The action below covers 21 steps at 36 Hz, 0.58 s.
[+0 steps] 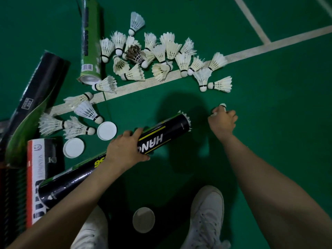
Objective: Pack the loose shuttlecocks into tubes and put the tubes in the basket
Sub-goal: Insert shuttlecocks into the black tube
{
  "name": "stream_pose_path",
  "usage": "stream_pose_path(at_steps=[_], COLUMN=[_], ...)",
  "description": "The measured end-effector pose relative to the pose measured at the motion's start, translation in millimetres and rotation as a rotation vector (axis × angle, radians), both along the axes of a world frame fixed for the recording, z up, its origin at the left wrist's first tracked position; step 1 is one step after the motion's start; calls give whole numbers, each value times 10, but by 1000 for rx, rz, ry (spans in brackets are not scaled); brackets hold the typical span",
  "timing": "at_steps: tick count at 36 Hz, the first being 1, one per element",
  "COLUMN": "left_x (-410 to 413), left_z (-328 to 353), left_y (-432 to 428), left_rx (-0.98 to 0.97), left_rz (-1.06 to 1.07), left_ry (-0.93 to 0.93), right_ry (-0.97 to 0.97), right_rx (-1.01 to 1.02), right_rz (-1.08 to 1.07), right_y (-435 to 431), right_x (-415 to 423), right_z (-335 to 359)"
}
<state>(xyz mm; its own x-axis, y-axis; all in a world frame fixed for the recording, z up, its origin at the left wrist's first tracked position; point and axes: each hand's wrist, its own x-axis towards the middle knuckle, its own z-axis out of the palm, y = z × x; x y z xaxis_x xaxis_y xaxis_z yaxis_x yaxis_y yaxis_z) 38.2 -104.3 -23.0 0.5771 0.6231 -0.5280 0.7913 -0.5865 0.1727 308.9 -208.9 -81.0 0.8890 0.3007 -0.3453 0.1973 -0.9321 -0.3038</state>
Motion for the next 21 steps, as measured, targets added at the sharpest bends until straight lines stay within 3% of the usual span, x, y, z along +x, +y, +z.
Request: stream_pose_path(at_steps=[6, 10, 14, 21], left_x=[-200, -404, -624, -977], left_z=[80, 125, 173, 267], left_y=[35, 98, 181, 338], left_rx=[6, -11, -18, 6], left_rz=[96, 168, 247, 354], left_ry=[-6, -23, -73, -144], right_ry=[-30, -15, 172, 620], right_rx=[32, 410, 658, 722], right_rz=[176, 161, 420, 316], right_y=[16, 194, 522, 1007], right_x=[-246, -394, -647, -984], right_z=[-86, 63, 336, 567])
